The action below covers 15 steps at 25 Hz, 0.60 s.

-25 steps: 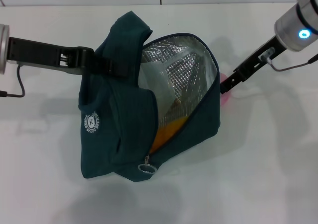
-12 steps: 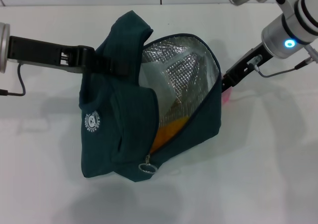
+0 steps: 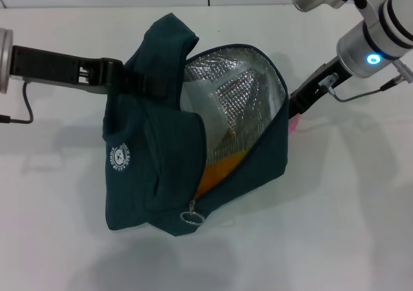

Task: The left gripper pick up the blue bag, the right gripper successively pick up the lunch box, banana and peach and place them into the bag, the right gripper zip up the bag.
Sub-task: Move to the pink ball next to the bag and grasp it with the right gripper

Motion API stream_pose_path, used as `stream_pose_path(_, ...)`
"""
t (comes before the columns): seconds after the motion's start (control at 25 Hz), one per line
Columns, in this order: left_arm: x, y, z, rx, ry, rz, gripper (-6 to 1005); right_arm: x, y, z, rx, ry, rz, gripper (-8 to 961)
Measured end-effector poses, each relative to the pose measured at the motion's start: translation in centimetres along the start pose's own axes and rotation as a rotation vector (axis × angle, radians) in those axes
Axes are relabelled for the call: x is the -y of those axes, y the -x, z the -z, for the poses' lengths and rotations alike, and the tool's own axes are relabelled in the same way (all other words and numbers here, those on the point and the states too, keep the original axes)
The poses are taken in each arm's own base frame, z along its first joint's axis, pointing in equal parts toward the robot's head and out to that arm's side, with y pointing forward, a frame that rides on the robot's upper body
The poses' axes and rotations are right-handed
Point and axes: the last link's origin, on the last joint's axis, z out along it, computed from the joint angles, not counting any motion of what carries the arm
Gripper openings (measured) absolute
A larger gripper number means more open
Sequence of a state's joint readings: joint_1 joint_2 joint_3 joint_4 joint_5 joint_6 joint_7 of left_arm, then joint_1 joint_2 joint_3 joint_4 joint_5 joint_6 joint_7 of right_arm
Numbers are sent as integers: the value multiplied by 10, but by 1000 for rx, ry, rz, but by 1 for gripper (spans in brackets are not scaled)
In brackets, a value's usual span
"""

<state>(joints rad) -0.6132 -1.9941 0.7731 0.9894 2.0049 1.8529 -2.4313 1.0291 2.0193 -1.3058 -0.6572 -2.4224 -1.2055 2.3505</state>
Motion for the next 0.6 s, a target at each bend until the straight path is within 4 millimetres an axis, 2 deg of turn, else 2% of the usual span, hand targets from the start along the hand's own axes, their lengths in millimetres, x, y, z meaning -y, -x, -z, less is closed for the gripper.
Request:
stream_pose_path(0.2, 0, 0, 0, 0, 0, 0, 41, 0, 0, 0, -3, 2, 1, 636)
stream_pose_path(0.6, 1, 2, 1, 1, 1, 6, 41, -1, -4, -1, -8, 10, -6, 250)
